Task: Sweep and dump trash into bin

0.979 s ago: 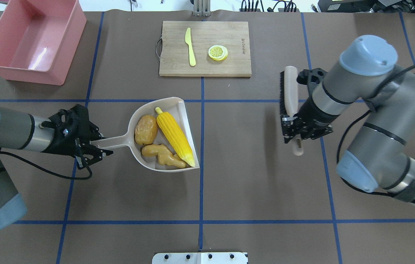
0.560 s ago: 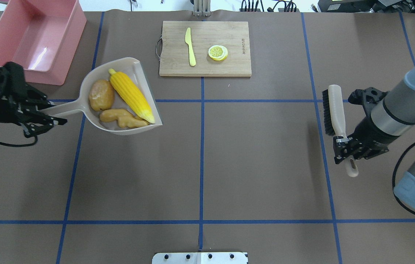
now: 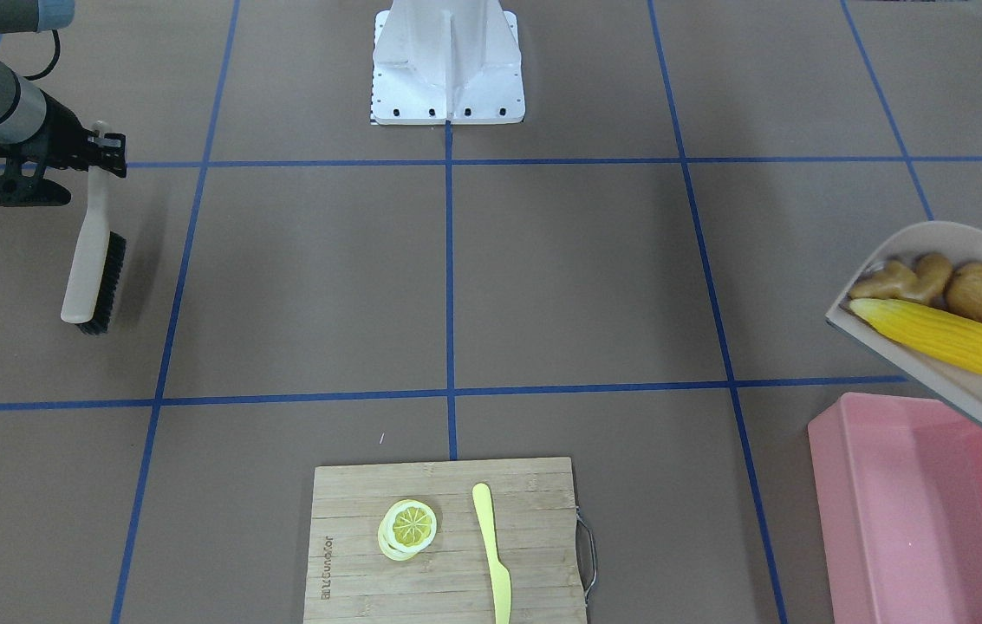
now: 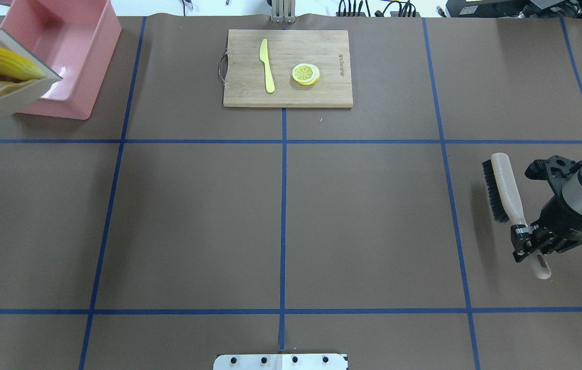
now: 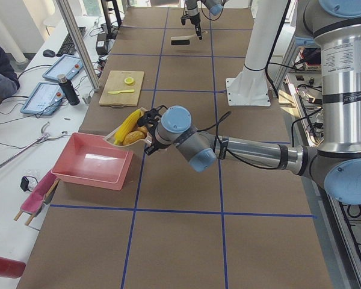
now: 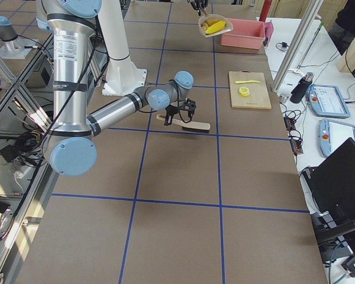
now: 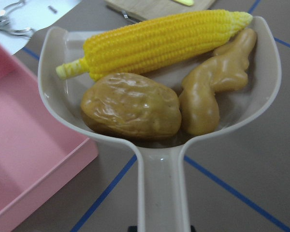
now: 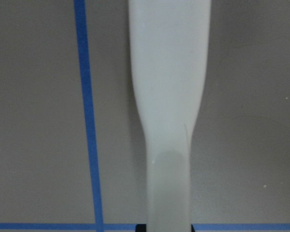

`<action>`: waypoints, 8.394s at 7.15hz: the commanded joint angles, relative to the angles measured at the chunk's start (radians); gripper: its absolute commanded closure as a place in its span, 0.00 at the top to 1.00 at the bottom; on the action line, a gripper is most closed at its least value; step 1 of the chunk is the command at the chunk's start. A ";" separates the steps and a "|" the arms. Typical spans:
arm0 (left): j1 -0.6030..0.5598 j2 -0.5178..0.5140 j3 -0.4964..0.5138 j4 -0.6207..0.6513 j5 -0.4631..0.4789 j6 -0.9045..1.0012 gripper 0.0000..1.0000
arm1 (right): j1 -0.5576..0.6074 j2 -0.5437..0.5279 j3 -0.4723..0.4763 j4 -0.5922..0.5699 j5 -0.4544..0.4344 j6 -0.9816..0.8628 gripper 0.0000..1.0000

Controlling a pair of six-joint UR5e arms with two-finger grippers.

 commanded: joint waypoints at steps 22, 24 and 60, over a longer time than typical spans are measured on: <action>-0.019 -0.713 0.446 1.265 0.296 0.888 0.00 | 0.519 0.054 -0.113 0.052 -0.044 -0.251 1.00; -0.030 -0.780 0.505 1.290 0.342 0.942 0.00 | 0.611 -0.009 -0.126 0.044 -0.101 -0.377 1.00; -0.223 -0.022 0.146 0.680 0.051 -0.039 0.99 | 0.688 0.007 -0.261 0.020 -0.065 -0.602 1.00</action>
